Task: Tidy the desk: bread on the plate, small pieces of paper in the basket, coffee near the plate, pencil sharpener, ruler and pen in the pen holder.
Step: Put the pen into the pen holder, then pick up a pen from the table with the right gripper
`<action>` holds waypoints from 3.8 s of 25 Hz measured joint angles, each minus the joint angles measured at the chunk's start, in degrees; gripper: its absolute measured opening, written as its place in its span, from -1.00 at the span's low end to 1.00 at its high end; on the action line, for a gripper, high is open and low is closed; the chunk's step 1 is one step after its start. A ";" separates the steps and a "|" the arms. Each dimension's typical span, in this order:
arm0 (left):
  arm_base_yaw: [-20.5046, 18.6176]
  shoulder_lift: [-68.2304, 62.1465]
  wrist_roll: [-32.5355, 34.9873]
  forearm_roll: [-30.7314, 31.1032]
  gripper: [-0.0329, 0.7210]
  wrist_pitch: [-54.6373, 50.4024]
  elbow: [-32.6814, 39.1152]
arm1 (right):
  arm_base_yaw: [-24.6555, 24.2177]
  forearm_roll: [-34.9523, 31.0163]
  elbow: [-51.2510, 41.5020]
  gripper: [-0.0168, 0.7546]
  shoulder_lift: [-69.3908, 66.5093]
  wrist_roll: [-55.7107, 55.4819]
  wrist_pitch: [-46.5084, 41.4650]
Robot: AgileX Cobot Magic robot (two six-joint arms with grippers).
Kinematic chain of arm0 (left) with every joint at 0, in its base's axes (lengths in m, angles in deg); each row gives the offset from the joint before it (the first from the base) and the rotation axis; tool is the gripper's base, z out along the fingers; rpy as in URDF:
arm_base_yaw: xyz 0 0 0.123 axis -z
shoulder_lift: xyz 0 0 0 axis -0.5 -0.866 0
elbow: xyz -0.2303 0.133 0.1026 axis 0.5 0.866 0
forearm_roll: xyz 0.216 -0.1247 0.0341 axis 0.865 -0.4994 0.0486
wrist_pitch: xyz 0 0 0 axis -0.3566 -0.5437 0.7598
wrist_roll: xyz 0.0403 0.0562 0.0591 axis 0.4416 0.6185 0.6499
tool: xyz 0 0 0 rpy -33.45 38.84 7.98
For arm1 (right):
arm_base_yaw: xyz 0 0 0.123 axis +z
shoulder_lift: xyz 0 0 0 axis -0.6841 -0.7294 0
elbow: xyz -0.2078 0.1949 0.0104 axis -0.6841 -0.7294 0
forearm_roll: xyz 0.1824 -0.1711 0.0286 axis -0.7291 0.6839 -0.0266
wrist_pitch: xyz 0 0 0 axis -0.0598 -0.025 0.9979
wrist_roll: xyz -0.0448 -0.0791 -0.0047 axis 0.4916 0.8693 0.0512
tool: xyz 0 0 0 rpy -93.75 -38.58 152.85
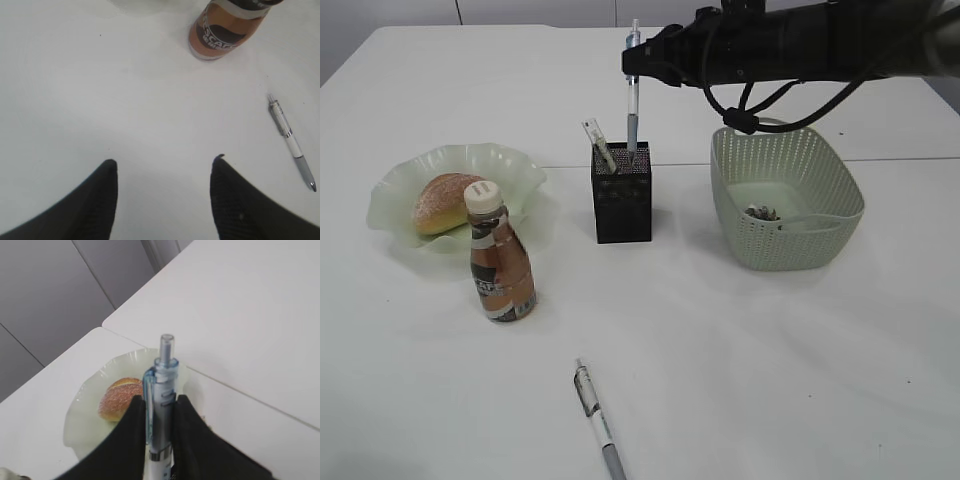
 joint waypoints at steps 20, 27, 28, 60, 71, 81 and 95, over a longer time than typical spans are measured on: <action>0.00 0.00 0.00 -0.24 0.24 0.25 0.00 | 0.00 -5.11 10.69 -0.66 -12.39 16.99 1.68; 0.00 0.00 0.00 -0.24 0.24 0.25 0.00 | -0.04 -5.11 10.69 -0.13 -12.39 17.12 1.92; 0.00 0.00 0.00 -0.24 0.24 0.25 0.00 | -0.04 -5.11 10.69 -0.10 -12.39 16.99 1.92; 0.00 0.00 0.00 -1.11 0.24 3.46 0.00 | 22.49 81.20 10.69 -0.06 9.63 -84.48 -31.67; 0.00 0.00 0.00 -1.11 0.24 3.59 0.00 | 30.27 83.58 10.69 -0.06 1.20 -90.86 -31.93; 0.00 0.00 0.00 -1.11 0.24 3.33 0.00 | 30.84 84.01 10.69 -0.06 -8.19 -92.19 -31.60; 0.00 0.00 0.00 -1.11 0.24 2.12 0.00 | 33.82 85.61 7.67 -0.06 -9.71 -95.32 -31.10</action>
